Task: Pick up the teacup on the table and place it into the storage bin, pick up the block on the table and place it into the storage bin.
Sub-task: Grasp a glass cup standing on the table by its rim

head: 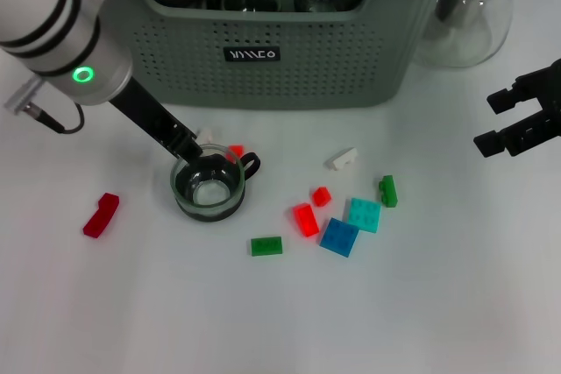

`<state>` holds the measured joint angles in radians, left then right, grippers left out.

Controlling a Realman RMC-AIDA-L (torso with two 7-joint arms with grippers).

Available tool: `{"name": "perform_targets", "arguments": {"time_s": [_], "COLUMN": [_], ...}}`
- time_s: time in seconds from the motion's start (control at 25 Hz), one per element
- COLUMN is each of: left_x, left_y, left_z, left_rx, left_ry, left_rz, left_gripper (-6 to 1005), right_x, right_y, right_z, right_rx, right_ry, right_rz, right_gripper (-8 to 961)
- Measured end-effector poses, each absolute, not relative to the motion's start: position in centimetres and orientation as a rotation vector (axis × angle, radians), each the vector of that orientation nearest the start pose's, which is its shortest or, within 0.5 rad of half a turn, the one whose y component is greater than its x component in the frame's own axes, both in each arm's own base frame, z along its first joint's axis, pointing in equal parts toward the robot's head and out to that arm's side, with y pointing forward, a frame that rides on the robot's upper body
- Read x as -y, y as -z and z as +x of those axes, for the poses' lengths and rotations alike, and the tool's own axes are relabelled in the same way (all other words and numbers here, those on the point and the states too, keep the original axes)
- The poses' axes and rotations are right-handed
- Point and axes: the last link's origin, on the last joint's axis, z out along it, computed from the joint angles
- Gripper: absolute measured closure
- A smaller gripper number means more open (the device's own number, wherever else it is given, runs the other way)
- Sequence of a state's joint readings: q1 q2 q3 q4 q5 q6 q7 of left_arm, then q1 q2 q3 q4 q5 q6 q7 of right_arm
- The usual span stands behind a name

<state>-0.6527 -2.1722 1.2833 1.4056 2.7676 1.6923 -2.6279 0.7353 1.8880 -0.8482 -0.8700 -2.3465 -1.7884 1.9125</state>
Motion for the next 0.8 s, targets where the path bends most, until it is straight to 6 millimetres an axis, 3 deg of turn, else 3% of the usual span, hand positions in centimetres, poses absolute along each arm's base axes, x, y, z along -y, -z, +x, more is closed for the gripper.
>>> {"name": "perform_targets", "arguments": {"time_s": [0.32, 0.8], "left_x": [-35.3, -36.3], "left_y": [0.9, 2.6], "left_z": [-17.3, -17.8], "left_rx": [1.062, 1.051], "left_ry": [-0.596, -0.7], "left_rz": [-2.515, -2.518], "left_gripper": [493, 238], "right_x": [-36.9, -36.9], "right_y": [-7.5, -7.5], "right_z": [22.8, 23.0], "right_rx": [-0.828, -0.824], "right_ry": [0.061, 0.063], "right_rz": [-2.957, -2.95], "right_gripper": [8, 9]}}
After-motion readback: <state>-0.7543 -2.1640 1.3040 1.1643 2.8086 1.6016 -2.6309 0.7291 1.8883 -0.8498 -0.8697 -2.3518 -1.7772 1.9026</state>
